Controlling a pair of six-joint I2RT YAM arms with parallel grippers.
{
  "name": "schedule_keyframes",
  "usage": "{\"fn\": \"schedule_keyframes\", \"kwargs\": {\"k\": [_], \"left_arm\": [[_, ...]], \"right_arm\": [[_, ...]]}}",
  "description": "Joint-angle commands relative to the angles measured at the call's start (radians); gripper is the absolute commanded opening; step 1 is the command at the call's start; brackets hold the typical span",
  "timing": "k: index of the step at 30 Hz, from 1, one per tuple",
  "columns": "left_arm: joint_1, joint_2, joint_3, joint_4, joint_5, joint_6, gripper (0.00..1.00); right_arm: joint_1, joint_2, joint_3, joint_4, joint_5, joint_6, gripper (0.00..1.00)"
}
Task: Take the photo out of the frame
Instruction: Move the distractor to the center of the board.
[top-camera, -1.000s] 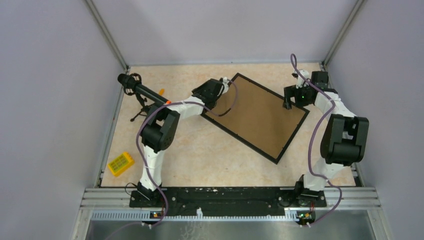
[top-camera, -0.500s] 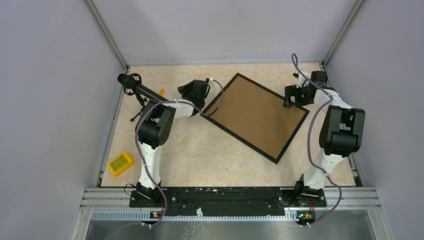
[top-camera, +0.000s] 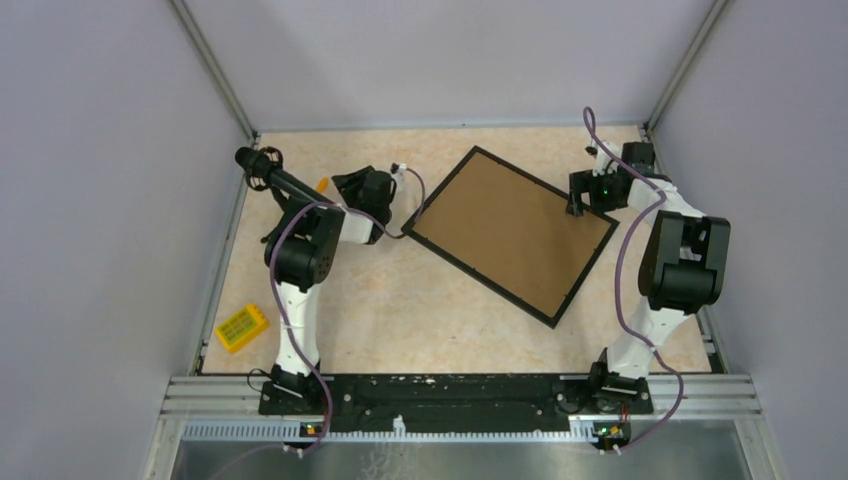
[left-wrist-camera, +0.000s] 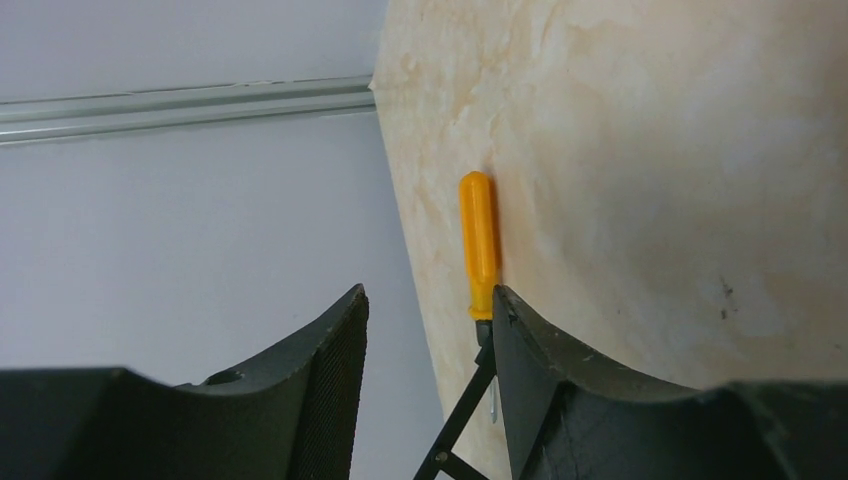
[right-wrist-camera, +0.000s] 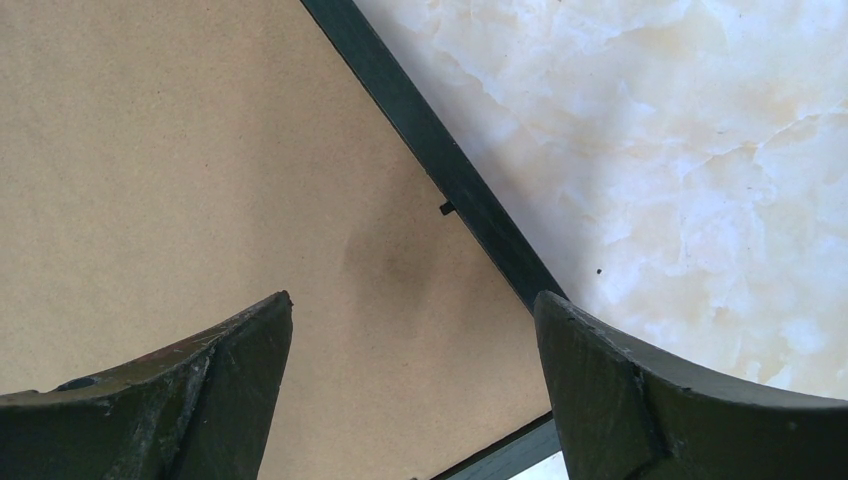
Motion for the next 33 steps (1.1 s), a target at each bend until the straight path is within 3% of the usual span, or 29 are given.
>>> {"fn": "schedule_keyframes", "kwargs": {"k": [1, 11, 20, 24, 33], "left_arm": [[0.02, 0.016, -0.063, 0.266, -0.026, 0.156, 0.54], [0.005, -0.023, -0.164, 0.351, -0.024, 0.208, 0.53], [-0.081, -0.151, -0.308, 0.349, -0.028, 0.218, 0.62], [-0.135, -0.192, -0.338, 0.263, -0.067, 0.193, 0.66], [-0.14, -0.298, -0.444, 0.005, -0.089, 0.071, 0.72]], "right_arm": [[-0.005, -0.012, 0.011, 0.035, -0.024, -0.001, 0.89], [-0.005, -0.015, 0.006, 0.03, -0.029, -0.003, 0.88], [-0.005, -0.022, -0.003, 0.021, -0.037, -0.003, 0.88], [-0.005, -0.032, -0.009, 0.019, -0.034, -0.005, 0.88], [-0.006, -0.062, -0.028, 0.018, -0.022, -0.023, 0.88]]}}
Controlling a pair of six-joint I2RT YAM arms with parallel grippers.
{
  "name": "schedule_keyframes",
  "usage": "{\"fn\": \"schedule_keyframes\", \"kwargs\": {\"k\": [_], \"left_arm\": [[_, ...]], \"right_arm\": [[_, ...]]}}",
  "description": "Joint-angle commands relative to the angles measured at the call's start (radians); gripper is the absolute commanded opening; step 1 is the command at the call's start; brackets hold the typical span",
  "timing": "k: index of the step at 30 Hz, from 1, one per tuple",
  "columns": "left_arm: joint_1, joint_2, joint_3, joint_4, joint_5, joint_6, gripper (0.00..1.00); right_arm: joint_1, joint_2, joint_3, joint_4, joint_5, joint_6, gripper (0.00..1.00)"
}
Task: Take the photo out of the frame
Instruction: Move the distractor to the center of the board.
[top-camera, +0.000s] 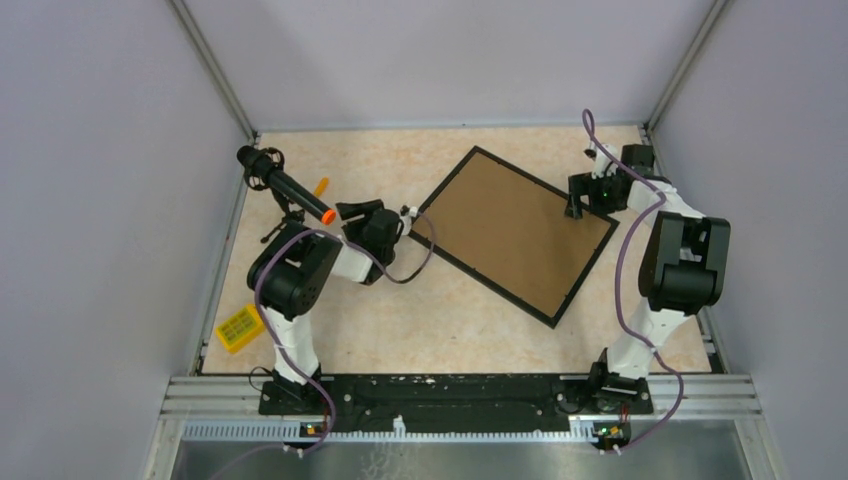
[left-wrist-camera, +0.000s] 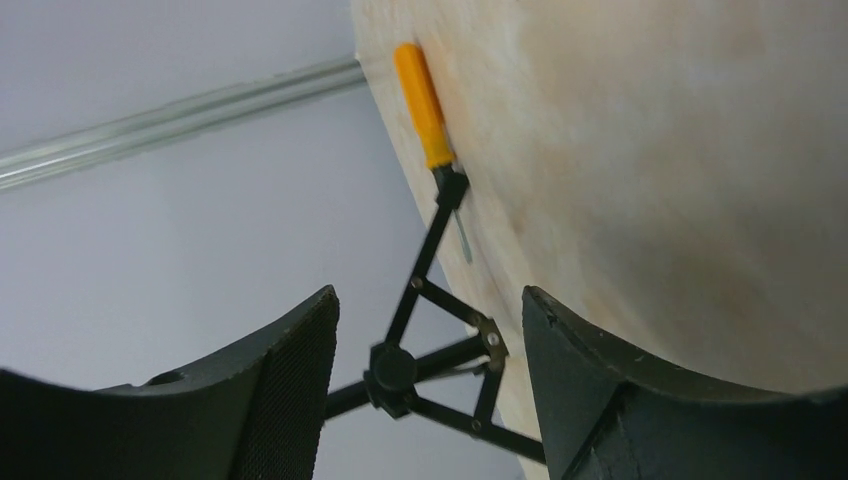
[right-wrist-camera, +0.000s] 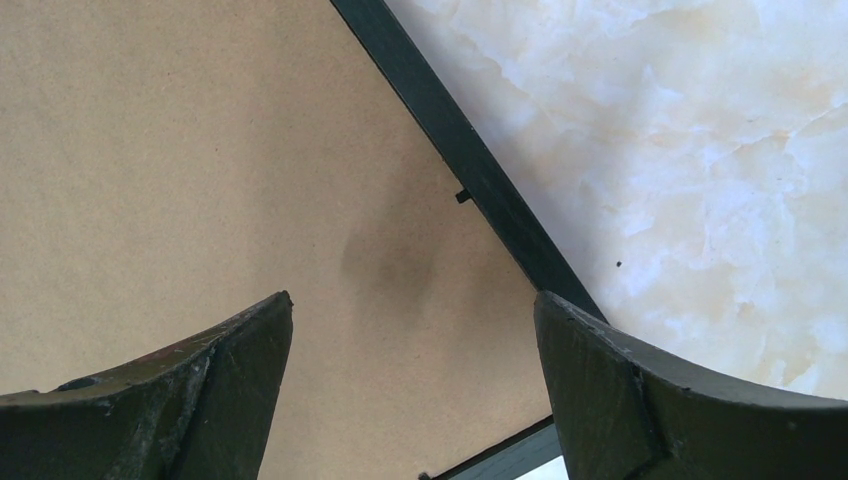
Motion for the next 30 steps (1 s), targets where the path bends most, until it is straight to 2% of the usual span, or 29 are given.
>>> {"fn": "schedule_keyframes", "kwargs": {"k": [1, 8, 18, 25, 30], "left_arm": [[0.007, -0.087, -0.072, -0.116, -0.032, -0.066, 0.73], [0.034, -0.137, -0.122, -0.171, -0.018, -0.076, 0.75], [0.051, -0.193, -0.126, -0.353, 0.013, -0.137, 0.76], [0.108, -0.175, -0.132, -0.331, 0.034, -0.107, 0.76], [0.177, -0.154, -0.133, -0.258, 0.055, -0.042, 0.75]], "right_arm": [[-0.006, -0.058, -0.017, 0.02, -0.007, -0.019, 0.88], [-0.007, -0.065, -0.022, 0.018, -0.019, -0.014, 0.88], [-0.008, -0.068, -0.031, 0.023, -0.013, -0.021, 0.89], [-0.008, -0.069, -0.03, 0.02, -0.016, -0.022, 0.89], [-0.008, -0.071, -0.032, 0.021, -0.01, -0.027, 0.89]]}}
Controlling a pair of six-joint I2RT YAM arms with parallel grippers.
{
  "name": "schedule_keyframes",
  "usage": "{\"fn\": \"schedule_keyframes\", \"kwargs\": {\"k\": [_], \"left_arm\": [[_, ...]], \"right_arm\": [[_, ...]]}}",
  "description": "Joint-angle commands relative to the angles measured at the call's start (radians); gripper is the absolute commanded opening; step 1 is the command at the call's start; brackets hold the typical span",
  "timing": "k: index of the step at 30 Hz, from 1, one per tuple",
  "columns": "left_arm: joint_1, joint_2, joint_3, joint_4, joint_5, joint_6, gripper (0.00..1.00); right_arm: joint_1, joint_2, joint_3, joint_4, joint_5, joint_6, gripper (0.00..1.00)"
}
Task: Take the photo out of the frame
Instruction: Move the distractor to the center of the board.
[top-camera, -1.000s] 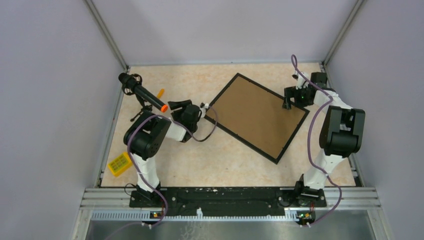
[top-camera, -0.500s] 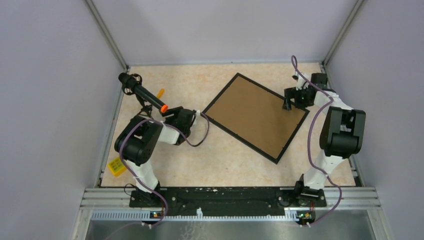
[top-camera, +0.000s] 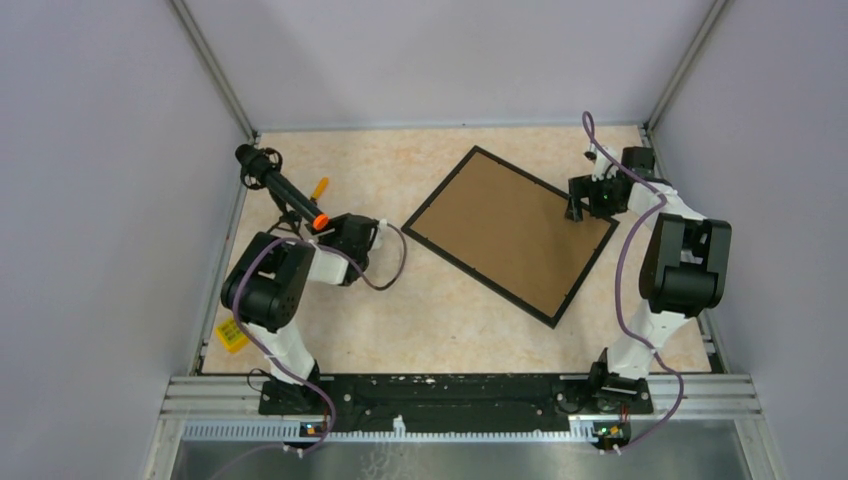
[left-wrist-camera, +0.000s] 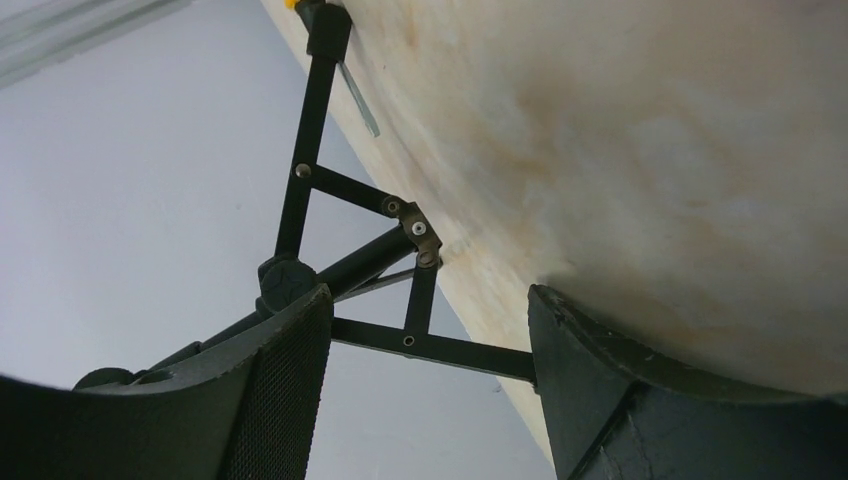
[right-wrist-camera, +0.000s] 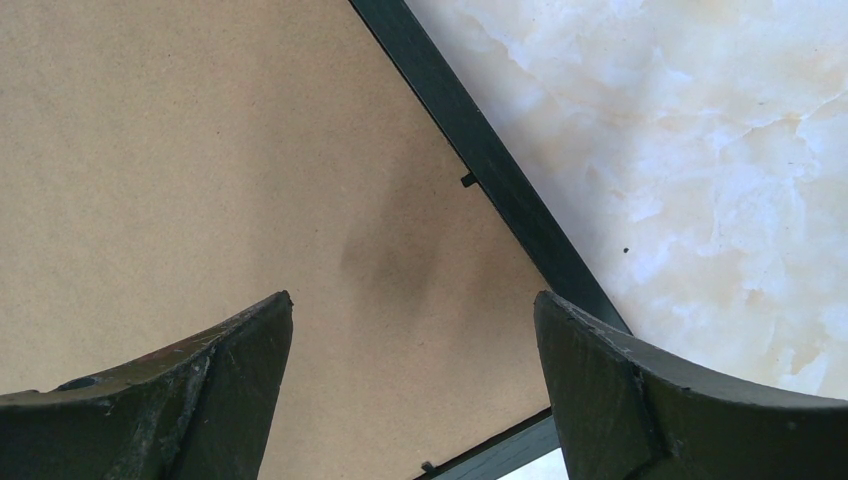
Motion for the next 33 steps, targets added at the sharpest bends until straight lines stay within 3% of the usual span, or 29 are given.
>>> {"fn": "schedule_keyframes", "kwargs": {"k": [1, 23, 28, 33], "left_arm": [[0.062, 0.007, -0.003, 0.08, 0.017, 0.062, 0.75], [0.222, 0.091, 0.005, 0.36, 0.099, 0.259, 0.75], [0.187, 0.042, -0.023, 0.321, 0.108, 0.215, 0.76], [0.111, -0.052, 0.013, 0.101, 0.147, 0.072, 0.77]], "right_arm": [[-0.004, -0.052, -0.004, 0.025, -0.008, -0.019, 0.89], [-0.004, -0.041, -0.002, 0.018, -0.02, -0.015, 0.89], [-0.004, -0.038, -0.001, 0.018, -0.02, -0.016, 0.89], [-0.004, -0.033, -0.001, 0.017, -0.025, -0.013, 0.89]]}}
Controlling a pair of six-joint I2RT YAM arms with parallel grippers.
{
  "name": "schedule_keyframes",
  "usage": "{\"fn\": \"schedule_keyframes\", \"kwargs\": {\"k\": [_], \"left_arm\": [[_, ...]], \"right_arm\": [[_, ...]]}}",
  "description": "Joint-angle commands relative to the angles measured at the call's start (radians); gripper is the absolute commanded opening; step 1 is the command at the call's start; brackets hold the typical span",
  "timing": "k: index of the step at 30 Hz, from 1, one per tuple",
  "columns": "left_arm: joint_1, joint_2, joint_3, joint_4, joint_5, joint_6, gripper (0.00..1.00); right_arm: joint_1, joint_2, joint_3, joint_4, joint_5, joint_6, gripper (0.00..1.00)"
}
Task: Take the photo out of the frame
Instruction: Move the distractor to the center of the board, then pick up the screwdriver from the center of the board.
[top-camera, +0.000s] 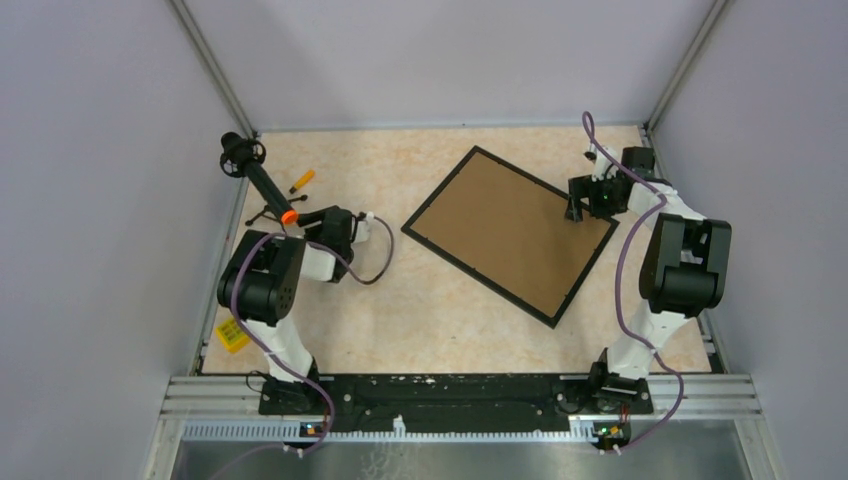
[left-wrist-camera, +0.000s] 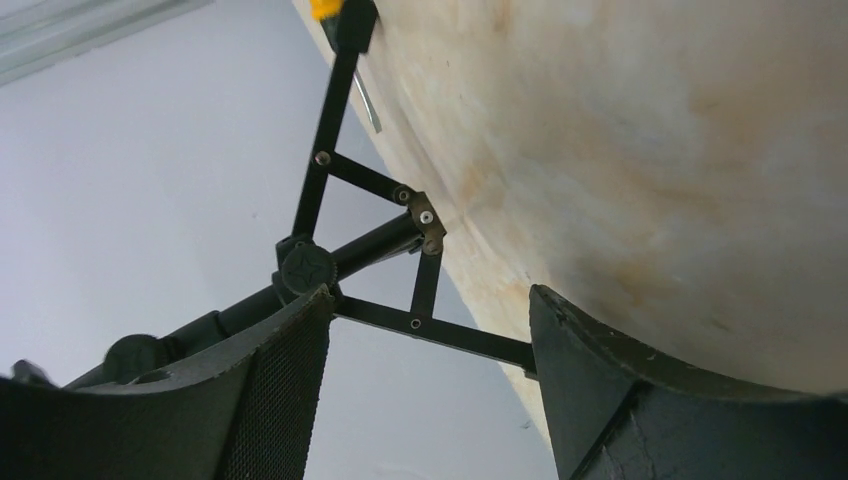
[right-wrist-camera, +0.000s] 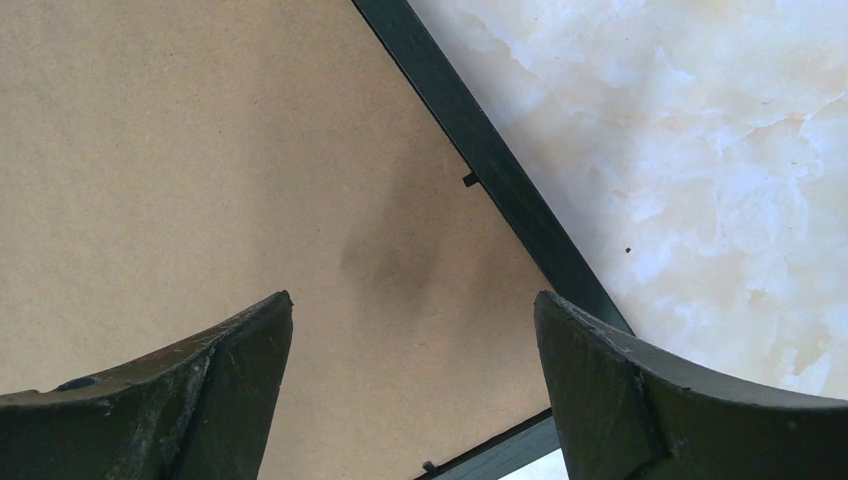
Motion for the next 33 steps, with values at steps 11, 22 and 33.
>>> {"fn": "schedule_keyframes", "kwargs": {"k": [11, 22, 33], "left_arm": [[-0.39, -0.286, 0.306, -0.844, 0.306, -0.548, 0.8], [-0.128, -0.2, 1.119, -1.258, 0.777, -0.854, 0.84], [0.061, 0.131, 1.38, -1.311, 0.559, -0.839, 0.73]], "right_arm": [[-0.004, -0.039, -0.003, 0.013, -0.03, -0.014, 0.89], [-0.004, -0.026, -0.005, 0.015, -0.061, -0.008, 0.89], [-0.004, -0.022, -0.029, 0.04, -0.08, -0.002, 0.89]]}}
